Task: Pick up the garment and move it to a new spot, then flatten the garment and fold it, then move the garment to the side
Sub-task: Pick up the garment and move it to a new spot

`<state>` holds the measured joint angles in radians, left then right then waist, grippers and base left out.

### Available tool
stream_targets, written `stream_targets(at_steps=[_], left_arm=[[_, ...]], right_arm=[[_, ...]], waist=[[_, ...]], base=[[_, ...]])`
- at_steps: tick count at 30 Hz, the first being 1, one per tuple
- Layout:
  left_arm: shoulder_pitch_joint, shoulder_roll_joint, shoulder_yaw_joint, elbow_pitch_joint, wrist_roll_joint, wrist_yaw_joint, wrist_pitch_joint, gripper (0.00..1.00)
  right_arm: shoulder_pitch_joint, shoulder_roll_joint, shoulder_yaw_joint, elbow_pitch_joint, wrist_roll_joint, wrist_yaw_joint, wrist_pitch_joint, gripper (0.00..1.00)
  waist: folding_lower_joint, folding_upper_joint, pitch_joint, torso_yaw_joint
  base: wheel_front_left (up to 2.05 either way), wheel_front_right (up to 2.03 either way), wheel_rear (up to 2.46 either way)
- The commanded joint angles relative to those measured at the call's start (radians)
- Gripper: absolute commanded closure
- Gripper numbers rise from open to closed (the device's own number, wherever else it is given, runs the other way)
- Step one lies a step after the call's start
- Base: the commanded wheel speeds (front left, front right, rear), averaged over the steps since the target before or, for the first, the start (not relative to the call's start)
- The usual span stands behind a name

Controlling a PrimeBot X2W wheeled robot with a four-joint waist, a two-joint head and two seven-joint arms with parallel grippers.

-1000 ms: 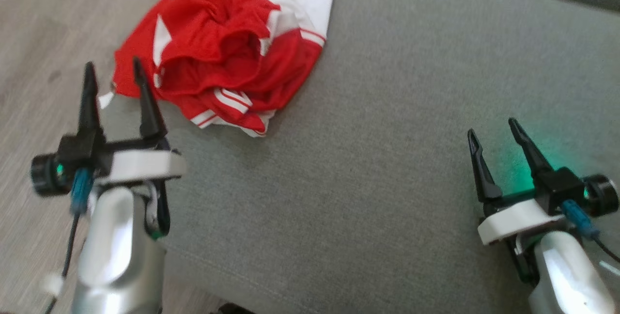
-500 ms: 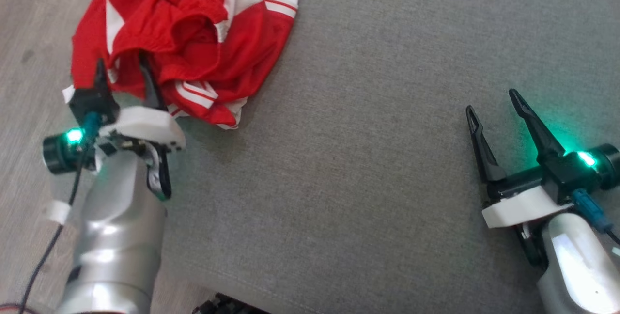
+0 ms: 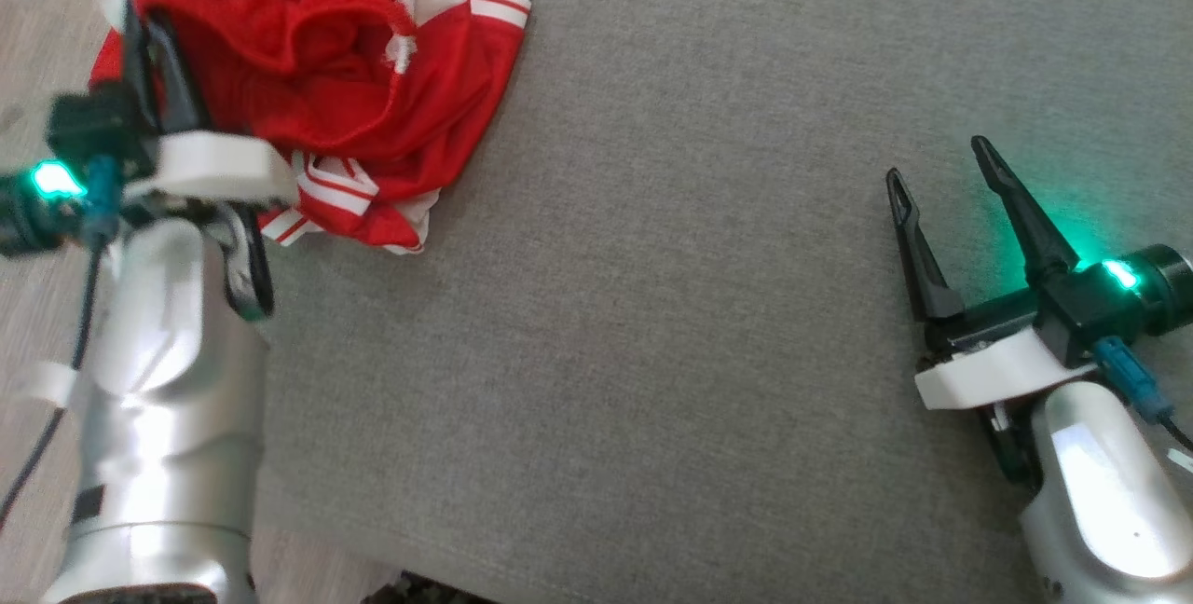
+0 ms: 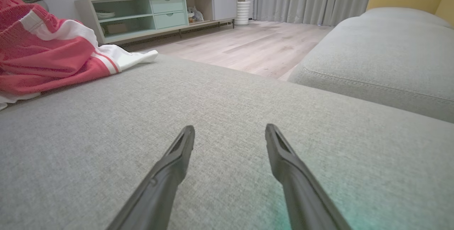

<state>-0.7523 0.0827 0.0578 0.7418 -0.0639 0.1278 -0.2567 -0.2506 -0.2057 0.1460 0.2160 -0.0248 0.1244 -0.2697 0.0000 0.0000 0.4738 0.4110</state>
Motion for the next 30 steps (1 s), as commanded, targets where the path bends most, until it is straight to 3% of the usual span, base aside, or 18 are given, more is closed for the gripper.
stream_targets(at_steps=[1,9,10,11,17,20,30], left_arm=[[-0.021,0.068,0.014,-0.094,0.019,0.004,-0.005,1.00],[-0.076,0.132,-0.038,-0.332,0.065,-0.057,-0.005,1.00],[-0.099,0.151,-0.056,-0.368,0.077,-0.075,-0.005,1.00],[-0.099,0.151,-0.056,-0.368,0.077,-0.075,-0.005,1.00],[-0.181,0.195,-0.116,-0.437,0.110,-0.133,0.006,1.00],[-0.220,0.215,-0.147,-0.472,0.134,-0.156,0.041,1.00],[-0.313,0.173,-0.230,-0.522,0.139,-0.191,0.134,1.00]], right_arm=[[0.000,0.008,0.003,0.043,0.007,0.006,0.008,0.00],[-0.026,0.105,0.010,0.056,0.033,0.006,0.008,0.00],[-0.026,0.125,0.006,0.056,0.042,0.006,0.008,0.00],[-0.026,0.125,0.006,0.056,0.042,0.006,0.008,0.00],[-0.001,0.154,-0.025,0.040,0.089,0.006,0.008,0.00],[0.022,0.155,-0.015,0.022,0.159,0.006,0.008,0.00],[0.082,0.155,-0.028,0.014,0.249,0.006,0.008,0.00]], waist=[[0.0000,0.0000,-0.022,-0.020],[0.0000,0.0000,-0.121,-0.147],[0.0000,0.0000,-0.152,-0.196],[0.0000,0.0000,-0.152,-0.196],[0.0000,0.0000,-0.240,-0.369],[0.0000,0.0000,-0.279,-0.461],[0.0000,0.0000,-0.338,-0.683]], base=[[0.00,0.00,0.00],[0.00,0.00,0.00],[0.00,0.00,0.00],[0.00,0.00,0.00],[0.00,0.00,0.00],[0.00,0.00,0.00],[0.00,0.00,0.00]])
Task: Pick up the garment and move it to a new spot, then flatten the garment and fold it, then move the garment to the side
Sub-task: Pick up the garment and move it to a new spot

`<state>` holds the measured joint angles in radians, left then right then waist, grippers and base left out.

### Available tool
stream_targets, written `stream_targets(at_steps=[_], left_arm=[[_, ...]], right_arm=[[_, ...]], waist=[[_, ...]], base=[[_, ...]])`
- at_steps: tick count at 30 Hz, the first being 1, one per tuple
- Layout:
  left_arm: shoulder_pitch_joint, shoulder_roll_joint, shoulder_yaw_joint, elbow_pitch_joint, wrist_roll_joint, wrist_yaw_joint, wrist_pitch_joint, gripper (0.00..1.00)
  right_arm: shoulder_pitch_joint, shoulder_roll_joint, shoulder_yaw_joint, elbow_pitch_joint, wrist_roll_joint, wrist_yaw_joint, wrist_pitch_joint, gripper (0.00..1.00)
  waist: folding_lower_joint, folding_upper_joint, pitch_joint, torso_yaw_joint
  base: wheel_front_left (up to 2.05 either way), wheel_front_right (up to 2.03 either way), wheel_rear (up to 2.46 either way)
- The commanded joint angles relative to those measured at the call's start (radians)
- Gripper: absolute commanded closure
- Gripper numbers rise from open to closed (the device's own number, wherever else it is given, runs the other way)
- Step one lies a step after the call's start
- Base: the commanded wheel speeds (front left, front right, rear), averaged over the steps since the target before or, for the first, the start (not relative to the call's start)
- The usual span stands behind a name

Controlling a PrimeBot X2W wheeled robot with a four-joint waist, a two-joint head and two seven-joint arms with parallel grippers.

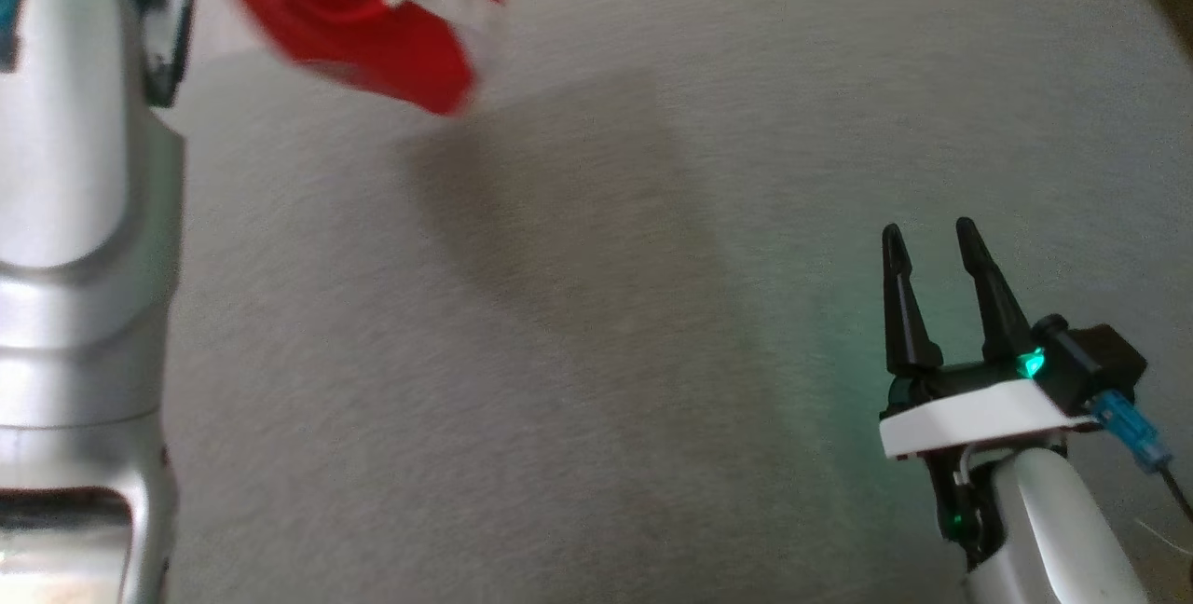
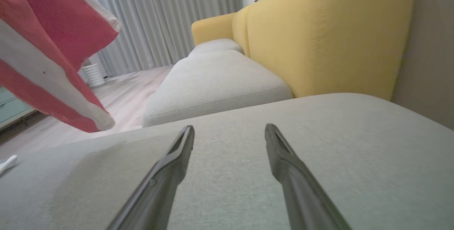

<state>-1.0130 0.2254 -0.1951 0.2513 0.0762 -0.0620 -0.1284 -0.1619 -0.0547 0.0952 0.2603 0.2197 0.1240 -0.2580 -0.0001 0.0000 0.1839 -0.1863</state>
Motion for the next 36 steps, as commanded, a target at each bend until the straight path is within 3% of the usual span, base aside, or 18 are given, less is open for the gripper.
stream_targets(at_steps=[1,8,16,17,18,19,26,36], left_arm=[[-0.057,0.023,0.016,-0.026,-0.004,-0.003,0.010,1.00],[-0.013,-0.026,-0.043,0.058,-0.027,-0.018,0.020,1.00],[0.194,-0.075,-0.113,0.306,-0.064,-0.030,-0.041,1.00],[0.219,-0.079,-0.117,0.346,-0.068,-0.028,-0.052,0.88],[0.241,-0.082,-0.115,0.385,-0.073,-0.019,-0.066,0.14],[0.262,-0.086,-0.114,0.421,-0.076,-0.007,-0.081,0.00],[0.373,-0.122,-0.098,0.518,-0.122,0.036,-0.131,0.00],[0.701,-0.164,-0.054,0.223,-0.204,0.075,-0.133,0.00]], right_arm=[[-0.004,0.004,0.025,-0.030,0.011,0.007,-0.004,0.00],[-0.008,0.004,0.049,-0.035,0.049,0.007,-0.004,0.00],[-0.027,0.004,0.063,-0.024,0.050,0.007,-0.004,0.00],[-0.029,0.004,0.065,-0.022,0.047,0.007,-0.004,0.00],[-0.032,0.004,0.069,-0.020,0.045,0.007,-0.004,0.00],[-0.033,0.004,0.073,-0.018,0.042,0.007,-0.004,0.00],[-0.031,0.004,0.080,-0.005,0.022,0.007,-0.004,0.00],[0.018,0.004,0.069,0.003,-0.017,0.007,-0.004,0.00]], waist=[[0.0001,0.0000,-0.047,-0.101],[0.0001,0.0000,-0.003,-0.163],[0.0001,0.0000,0.072,-0.153],[0.0001,0.0000,0.079,-0.146],[0.0001,0.0000,0.083,-0.141],[0.0001,0.0000,0.087,-0.133],[0.0001,0.0000,0.079,-0.062],[0.0001,0.0000,-0.043,0.087]], base=[[0.00,0.00,0.00],[0.00,0.00,0.00],[0.00,0.00,0.00],[0.00,0.00,0.00],[0.00,0.00,0.00],[0.00,0.00,0.00],[0.00,0.00,0.00],[0.00,0.00,0.00]])
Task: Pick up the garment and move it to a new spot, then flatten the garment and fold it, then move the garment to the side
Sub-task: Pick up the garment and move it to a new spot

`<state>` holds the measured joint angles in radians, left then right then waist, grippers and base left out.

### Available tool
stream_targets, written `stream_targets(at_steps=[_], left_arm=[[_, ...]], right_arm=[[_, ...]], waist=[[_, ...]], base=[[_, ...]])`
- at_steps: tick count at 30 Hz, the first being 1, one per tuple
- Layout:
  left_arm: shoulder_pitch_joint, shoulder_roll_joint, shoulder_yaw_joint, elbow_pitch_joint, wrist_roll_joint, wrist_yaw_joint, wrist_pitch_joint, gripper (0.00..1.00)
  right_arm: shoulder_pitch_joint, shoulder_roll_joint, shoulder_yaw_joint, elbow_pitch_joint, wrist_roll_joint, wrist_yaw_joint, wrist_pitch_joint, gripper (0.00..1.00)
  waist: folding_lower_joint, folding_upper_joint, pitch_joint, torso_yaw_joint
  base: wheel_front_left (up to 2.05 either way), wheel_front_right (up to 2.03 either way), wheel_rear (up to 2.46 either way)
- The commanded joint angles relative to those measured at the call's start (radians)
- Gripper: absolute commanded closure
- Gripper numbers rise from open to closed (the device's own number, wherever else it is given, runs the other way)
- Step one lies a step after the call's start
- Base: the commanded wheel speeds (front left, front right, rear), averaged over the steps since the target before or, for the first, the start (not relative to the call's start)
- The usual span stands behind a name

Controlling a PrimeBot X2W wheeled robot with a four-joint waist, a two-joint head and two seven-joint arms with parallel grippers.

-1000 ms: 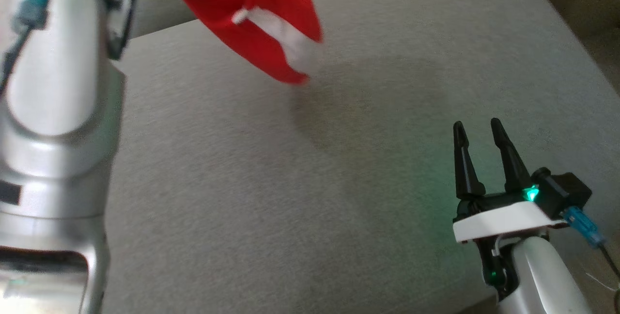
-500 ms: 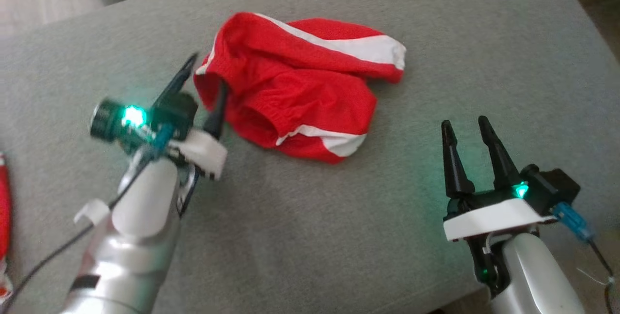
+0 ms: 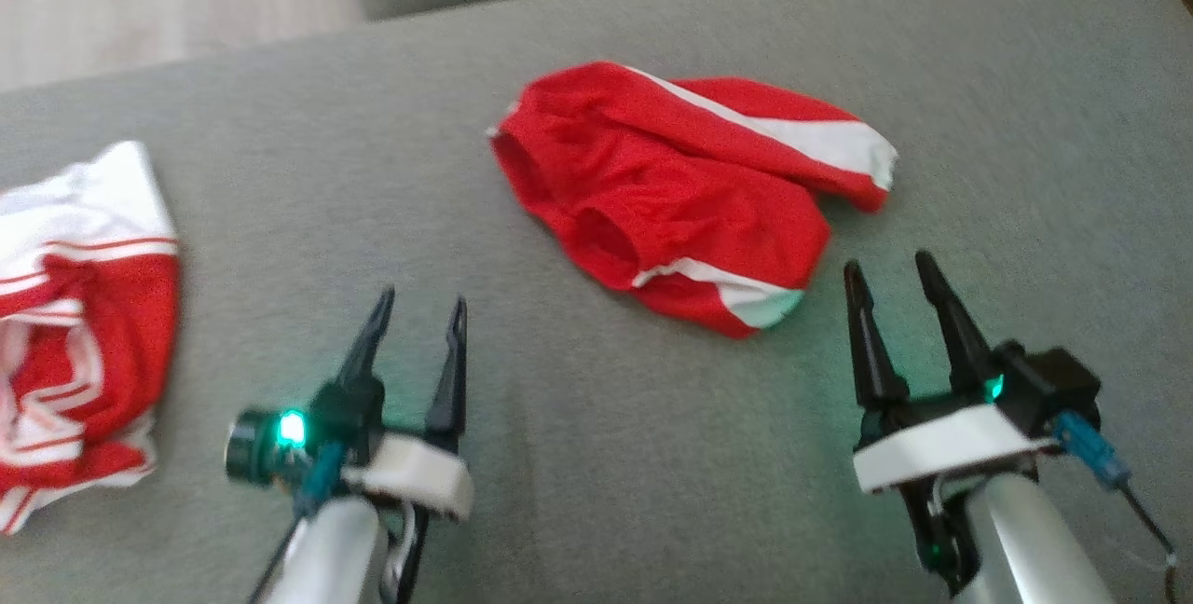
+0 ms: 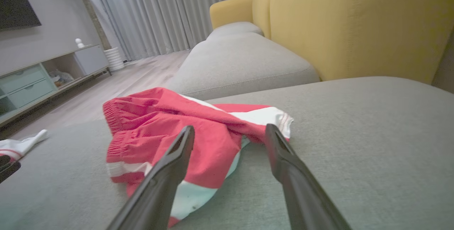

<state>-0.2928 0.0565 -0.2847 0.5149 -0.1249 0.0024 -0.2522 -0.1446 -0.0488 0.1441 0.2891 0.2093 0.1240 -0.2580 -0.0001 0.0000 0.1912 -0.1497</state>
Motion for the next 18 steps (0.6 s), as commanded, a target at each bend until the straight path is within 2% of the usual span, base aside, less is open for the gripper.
stream_targets(at_steps=[1,7,12,18], left_arm=[[0.031,0.000,0.037,-0.084,-0.007,0.022,-0.009,0.00],[0.149,-0.005,0.065,-0.256,-0.025,0.077,-0.009,0.00],[0.251,-0.006,0.092,-0.389,-0.066,0.133,-0.009,0.00],[0.343,-0.006,0.119,-0.531,-0.063,0.166,-0.009,0.00]], right_arm=[[0.014,-0.001,0.016,-0.024,-0.013,0.007,-0.004,0.00],[0.058,-0.001,-0.010,-0.028,-0.019,0.007,-0.004,0.00],[0.097,-0.001,-0.020,-0.038,-0.019,0.007,-0.004,0.00],[0.136,-0.001,-0.034,-0.088,-0.001,0.007,-0.004,0.00]], waist=[[0.0001,0.0000,-0.079,0.078],[0.0001,0.0000,-0.133,0.139],[0.0001,0.0000,-0.173,0.158],[0.0001,0.0000,-0.201,0.162]], base=[[0.00,0.00,0.00],[0.00,0.00,0.00],[0.00,0.00,0.00],[0.00,0.00,0.00]])
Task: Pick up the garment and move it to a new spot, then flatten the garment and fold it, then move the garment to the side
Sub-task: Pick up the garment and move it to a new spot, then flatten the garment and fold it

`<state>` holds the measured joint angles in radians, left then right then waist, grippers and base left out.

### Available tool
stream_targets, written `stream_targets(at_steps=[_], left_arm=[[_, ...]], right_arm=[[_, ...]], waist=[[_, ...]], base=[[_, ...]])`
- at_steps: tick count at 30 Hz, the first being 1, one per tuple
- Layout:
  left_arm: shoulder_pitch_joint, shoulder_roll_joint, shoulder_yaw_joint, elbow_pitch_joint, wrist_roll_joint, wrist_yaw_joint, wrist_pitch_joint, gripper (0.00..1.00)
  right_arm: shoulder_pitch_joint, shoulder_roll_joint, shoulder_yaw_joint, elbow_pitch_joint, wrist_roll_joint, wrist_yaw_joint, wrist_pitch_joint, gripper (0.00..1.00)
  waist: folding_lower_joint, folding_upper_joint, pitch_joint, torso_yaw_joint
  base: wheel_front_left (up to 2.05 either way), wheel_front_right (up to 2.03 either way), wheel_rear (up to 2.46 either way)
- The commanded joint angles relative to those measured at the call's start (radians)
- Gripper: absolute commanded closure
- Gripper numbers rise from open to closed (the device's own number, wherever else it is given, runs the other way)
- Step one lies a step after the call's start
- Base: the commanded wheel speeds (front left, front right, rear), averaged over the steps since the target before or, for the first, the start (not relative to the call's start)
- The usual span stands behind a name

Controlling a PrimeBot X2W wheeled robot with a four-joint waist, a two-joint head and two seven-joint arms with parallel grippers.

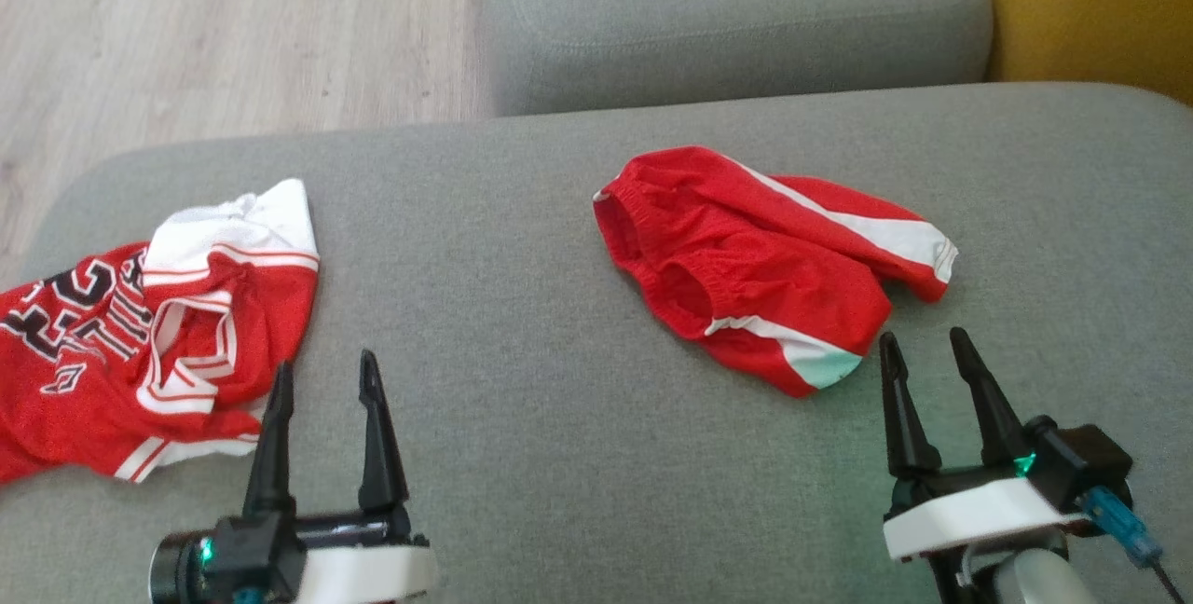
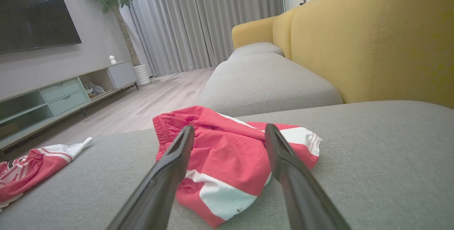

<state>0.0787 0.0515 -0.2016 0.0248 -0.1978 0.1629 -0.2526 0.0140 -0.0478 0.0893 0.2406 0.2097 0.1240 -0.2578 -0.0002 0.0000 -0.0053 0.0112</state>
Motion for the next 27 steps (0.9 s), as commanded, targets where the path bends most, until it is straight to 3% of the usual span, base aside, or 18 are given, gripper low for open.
stream_targets(at_steps=[1,8,27], left_arm=[[-0.015,-0.001,0.035,-0.048,0.018,0.006,-0.009,0.00],[0.024,-0.001,0.027,-0.012,0.113,-0.012,-0.009,0.00],[0.040,-0.001,0.033,0.009,0.135,-0.006,-0.009,0.00]], right_arm=[[-0.017,-0.002,0.018,-0.045,-0.003,0.007,-0.004,0.00],[0.013,-0.002,0.020,-0.057,-0.037,0.007,-0.004,0.00],[0.026,-0.002,0.027,-0.045,-0.052,0.007,-0.004,0.00]], waist=[[0.0002,0.0000,-0.007,0.001],[0.0002,0.0000,-0.019,0.003],[0.0002,0.0000,-0.024,0.003]], base=[[0.00,0.00,0.00],[0.00,0.00,0.00],[0.00,0.00,0.00]])
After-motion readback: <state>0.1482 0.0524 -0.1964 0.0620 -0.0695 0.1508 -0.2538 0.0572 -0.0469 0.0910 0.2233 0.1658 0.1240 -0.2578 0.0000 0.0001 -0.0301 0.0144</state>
